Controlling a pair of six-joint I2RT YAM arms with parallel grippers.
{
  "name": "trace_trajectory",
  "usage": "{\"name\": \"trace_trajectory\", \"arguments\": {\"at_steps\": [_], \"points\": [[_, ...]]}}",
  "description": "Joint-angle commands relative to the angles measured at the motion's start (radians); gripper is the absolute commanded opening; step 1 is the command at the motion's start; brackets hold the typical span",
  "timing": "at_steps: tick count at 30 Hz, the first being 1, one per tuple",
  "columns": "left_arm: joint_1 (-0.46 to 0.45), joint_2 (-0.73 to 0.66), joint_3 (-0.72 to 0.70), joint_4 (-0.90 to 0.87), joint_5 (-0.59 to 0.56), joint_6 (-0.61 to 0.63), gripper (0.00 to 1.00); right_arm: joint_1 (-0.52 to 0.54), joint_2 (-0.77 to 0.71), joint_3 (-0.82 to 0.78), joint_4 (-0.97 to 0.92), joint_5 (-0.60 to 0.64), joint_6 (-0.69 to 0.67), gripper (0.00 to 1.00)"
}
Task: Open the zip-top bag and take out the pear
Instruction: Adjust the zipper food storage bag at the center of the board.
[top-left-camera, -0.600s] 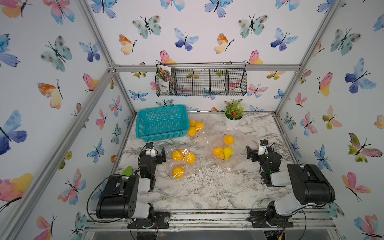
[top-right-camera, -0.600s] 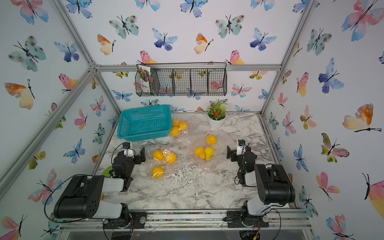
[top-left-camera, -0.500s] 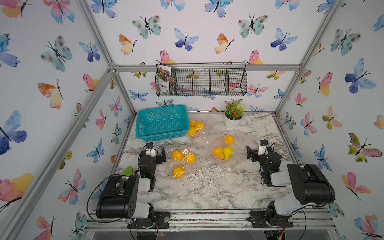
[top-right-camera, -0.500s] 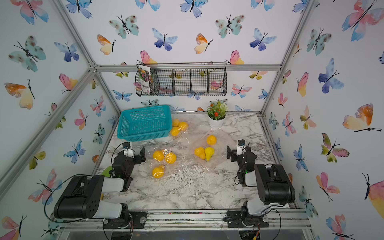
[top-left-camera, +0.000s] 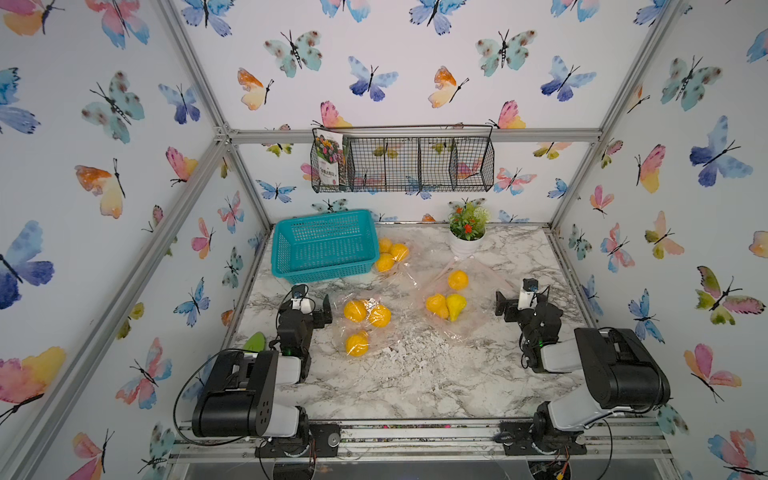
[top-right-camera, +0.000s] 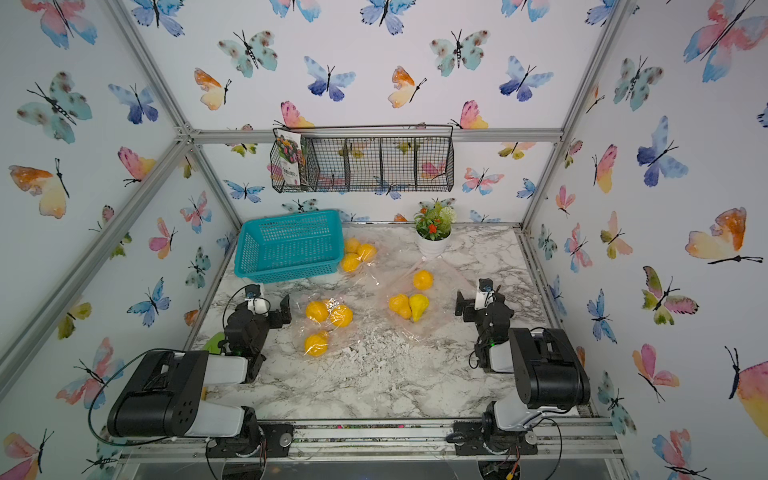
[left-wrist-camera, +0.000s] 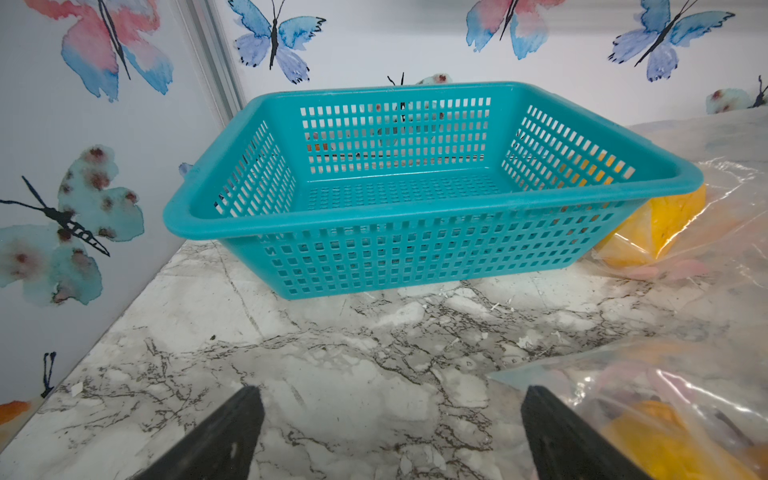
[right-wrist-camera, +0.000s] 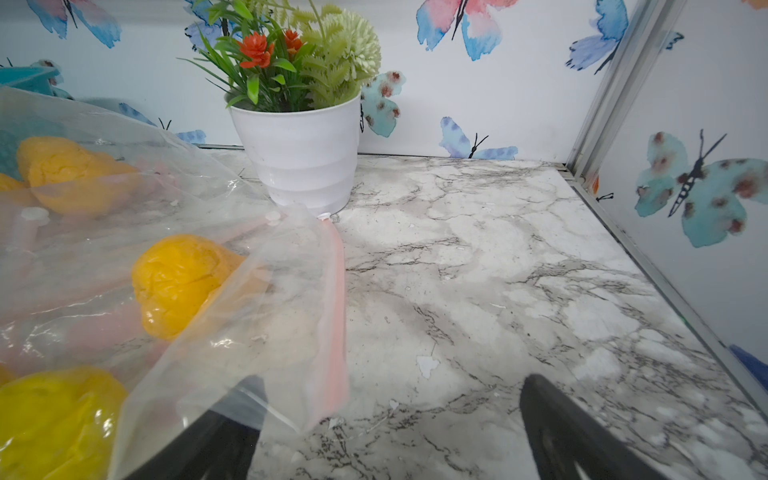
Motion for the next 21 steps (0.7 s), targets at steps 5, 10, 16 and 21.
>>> {"name": "trace_trajectory", "arguments": {"at_steps": [5, 10, 16, 21], "points": [[0.005, -0.009, 0.013, 0.014, 0.011, -0.01, 0.98, -0.002, 0.014, 0.022, 0.005, 0.017, 0.012, 0.99], [-0.01, -0.026, 0.0, 0.053, -0.055, -0.012, 0.99, -0.002, -0.007, -0.01, 0.049, 0.045, 0.019, 0.99], [-0.039, -0.134, 0.105, -0.256, -0.155, -0.024, 0.99, -0.003, -0.214, 0.06, -0.297, 0.133, 0.068, 0.99], [-0.092, -0.253, 0.192, -0.504, -0.237, -0.074, 1.0, -0.003, -0.389, 0.113, -0.565, 0.097, 0.11, 0.98]]}}
